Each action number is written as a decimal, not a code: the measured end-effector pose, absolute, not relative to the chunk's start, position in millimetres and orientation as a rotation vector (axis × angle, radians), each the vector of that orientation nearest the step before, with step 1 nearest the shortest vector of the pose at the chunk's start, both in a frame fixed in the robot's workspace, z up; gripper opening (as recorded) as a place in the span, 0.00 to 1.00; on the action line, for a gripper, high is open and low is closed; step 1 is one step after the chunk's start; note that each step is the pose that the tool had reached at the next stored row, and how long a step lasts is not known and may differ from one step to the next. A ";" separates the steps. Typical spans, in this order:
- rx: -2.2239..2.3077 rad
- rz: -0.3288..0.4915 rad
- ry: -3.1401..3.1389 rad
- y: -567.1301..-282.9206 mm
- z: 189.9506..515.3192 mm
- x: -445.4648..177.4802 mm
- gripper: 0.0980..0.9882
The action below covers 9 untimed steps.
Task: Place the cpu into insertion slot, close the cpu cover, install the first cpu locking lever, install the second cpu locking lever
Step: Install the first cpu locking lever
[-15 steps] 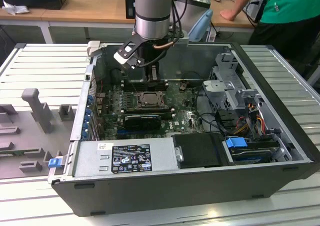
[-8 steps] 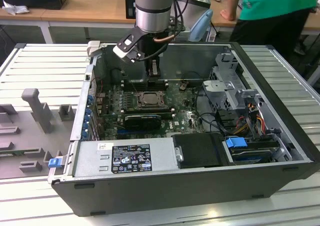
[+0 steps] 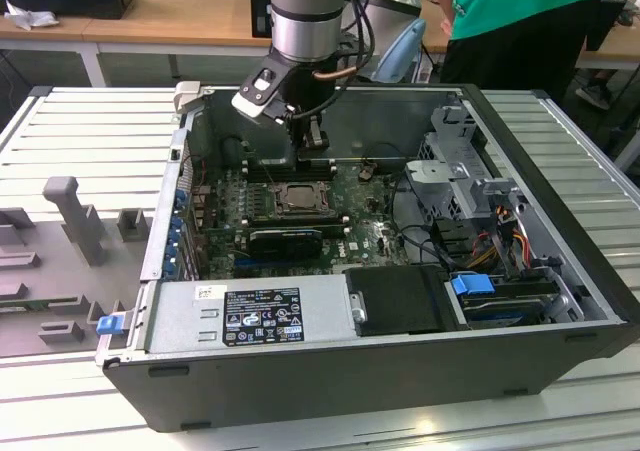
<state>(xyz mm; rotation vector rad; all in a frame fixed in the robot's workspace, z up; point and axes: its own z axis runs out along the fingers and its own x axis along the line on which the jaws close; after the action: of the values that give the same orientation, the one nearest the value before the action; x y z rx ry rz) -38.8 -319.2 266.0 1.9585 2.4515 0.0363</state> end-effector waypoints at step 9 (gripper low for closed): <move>1.794 0.036 2.576 -319.2 265.8 -38.8 0.01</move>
<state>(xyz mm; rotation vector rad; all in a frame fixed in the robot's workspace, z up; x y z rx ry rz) -38.8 -319.2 265.8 1.7938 2.5756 0.0357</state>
